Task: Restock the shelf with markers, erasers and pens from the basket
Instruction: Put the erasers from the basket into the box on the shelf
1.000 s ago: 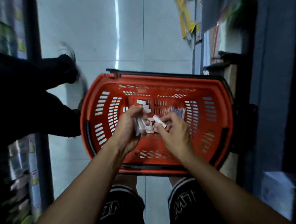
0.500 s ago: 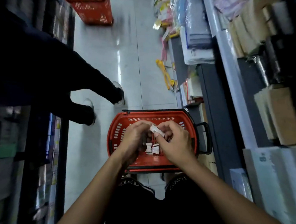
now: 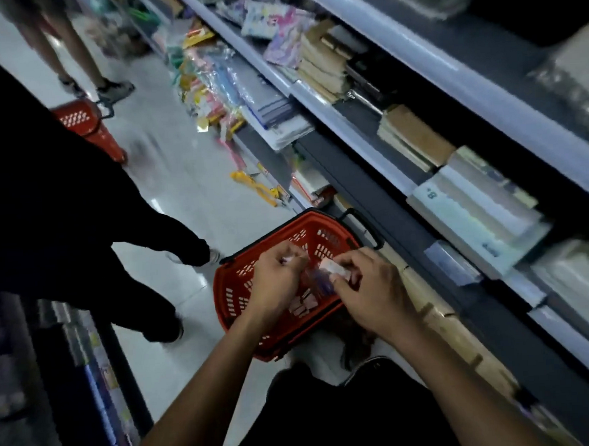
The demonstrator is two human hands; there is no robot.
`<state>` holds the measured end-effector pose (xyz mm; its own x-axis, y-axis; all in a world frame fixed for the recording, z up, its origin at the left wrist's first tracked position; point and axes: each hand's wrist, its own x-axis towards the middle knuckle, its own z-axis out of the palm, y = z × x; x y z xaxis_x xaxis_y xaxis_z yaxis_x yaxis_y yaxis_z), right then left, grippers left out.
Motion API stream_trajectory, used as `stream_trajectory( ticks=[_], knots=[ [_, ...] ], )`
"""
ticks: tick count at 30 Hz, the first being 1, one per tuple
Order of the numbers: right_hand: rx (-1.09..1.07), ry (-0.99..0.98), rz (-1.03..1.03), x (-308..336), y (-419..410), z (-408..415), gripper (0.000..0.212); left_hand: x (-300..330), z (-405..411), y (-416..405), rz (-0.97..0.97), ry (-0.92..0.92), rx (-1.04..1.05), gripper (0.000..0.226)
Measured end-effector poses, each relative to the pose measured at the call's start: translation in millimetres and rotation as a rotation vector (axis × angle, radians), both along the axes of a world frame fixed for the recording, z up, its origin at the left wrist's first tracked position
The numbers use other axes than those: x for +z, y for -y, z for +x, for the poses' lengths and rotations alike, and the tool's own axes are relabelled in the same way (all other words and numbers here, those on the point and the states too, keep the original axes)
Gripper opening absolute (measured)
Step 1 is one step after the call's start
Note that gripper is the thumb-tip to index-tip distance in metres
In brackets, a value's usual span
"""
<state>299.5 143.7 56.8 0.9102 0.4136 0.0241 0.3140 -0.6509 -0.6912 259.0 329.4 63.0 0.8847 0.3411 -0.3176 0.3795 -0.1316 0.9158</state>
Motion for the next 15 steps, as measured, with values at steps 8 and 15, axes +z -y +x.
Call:
stream_trajectory(
  ticks=[8,15],
  knots=[
    [-0.459,-0.025,0.039,16,120,-77,0.011,15,-10,85,0.053,0.024,-0.411,0.021],
    [-0.751,0.013,0.072,35,237,-162,0.011,26,-26,209,0.036,0.147,-0.651,0.010]
  ],
)
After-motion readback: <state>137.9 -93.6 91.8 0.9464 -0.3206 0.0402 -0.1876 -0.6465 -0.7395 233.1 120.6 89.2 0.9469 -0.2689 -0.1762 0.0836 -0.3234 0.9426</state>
